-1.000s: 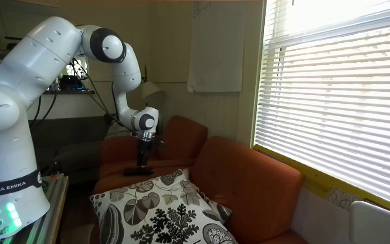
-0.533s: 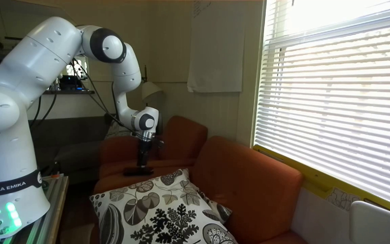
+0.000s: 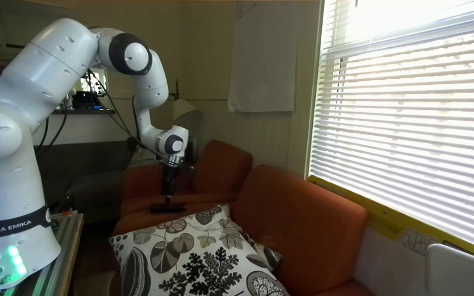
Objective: Put the remote controller on the armrest
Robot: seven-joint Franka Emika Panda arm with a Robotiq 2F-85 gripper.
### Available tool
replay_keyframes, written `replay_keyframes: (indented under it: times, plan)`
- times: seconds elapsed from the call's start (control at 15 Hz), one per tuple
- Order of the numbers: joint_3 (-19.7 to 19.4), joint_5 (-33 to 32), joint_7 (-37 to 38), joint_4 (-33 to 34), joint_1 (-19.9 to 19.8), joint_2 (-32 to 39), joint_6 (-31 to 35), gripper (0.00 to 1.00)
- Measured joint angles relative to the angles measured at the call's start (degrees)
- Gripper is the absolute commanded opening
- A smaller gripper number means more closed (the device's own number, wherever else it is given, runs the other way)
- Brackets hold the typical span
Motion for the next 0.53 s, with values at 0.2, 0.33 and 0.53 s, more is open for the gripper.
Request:
replay_keyframes:
  times: [0.2, 0.33, 0.53]
  plan:
    - [0.2, 0.0, -0.2, -0.4, -0.2, -0.4, 0.0, 1.00]
    - [0.2, 0.0, -0.4, -0.5, -0.5, -0.4, 0.0, 1.00]
    - [0.2, 0.0, -0.6, -0.5, -0.5, -0.4, 0.0, 1.00]
